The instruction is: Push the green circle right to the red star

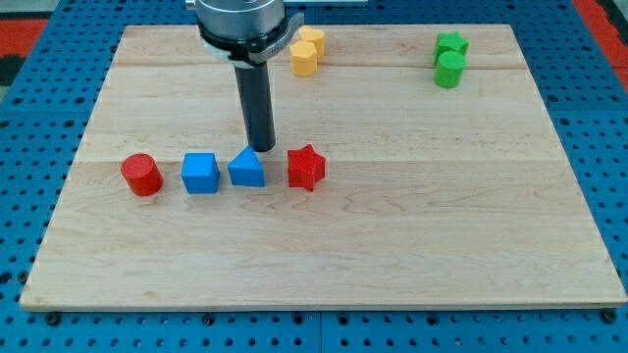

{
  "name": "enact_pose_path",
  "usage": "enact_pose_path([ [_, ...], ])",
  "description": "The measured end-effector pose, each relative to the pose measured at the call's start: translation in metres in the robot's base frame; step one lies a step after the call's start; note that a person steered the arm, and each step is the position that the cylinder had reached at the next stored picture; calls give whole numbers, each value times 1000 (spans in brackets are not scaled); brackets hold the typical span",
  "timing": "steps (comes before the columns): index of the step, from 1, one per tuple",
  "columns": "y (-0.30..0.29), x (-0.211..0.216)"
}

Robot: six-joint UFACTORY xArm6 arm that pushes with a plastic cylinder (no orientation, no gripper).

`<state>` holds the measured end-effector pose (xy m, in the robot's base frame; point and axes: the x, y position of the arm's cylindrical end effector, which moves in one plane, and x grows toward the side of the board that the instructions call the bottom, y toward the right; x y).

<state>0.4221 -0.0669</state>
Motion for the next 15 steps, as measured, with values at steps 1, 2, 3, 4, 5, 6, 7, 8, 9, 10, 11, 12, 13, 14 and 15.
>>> enact_pose_path([
  [1, 0, 2],
  [2, -7, 6],
  [3, -8, 4],
  [4, 28, -28],
  [5, 98, -71],
  [6, 147, -119],
  [7, 231, -158],
  [8, 264, -163],
  [9, 285, -155],
  [10, 265, -127],
  [11, 238, -72],
  [12, 252, -78],
  [13, 275, -109],
  [14, 296, -67],
  [15, 285, -24],
])
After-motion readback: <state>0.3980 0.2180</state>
